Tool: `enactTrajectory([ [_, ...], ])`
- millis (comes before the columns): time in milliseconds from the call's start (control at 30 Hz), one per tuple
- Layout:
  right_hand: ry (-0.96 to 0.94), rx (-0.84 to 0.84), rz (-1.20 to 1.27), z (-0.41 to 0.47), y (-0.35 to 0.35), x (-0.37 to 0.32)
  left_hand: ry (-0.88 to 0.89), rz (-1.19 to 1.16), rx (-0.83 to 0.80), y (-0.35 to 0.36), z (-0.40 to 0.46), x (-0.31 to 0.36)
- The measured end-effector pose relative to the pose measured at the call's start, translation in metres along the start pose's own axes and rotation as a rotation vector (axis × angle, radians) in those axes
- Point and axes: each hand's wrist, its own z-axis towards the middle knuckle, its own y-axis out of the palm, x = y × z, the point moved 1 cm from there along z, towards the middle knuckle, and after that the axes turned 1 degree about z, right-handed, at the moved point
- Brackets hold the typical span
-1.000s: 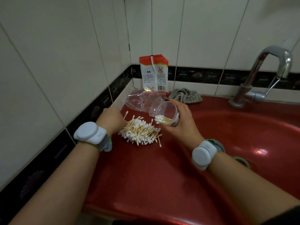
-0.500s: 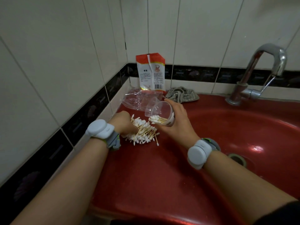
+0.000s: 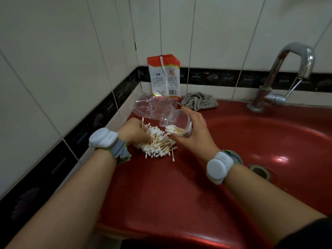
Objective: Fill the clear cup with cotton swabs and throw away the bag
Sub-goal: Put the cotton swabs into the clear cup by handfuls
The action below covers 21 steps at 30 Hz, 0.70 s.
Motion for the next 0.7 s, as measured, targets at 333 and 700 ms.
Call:
enactTrajectory([
  [333,0.028,-0.008,-0.009,-0.003,0.001,-0.001,0.068,-0.101,0.104,-0.006,-0.013,0.0],
  [700,0.02,-0.004,-0.007,-0.003,0.002,-0.004,0.084,-0.3,0.21,-0.018,-0.022,-0.007],
])
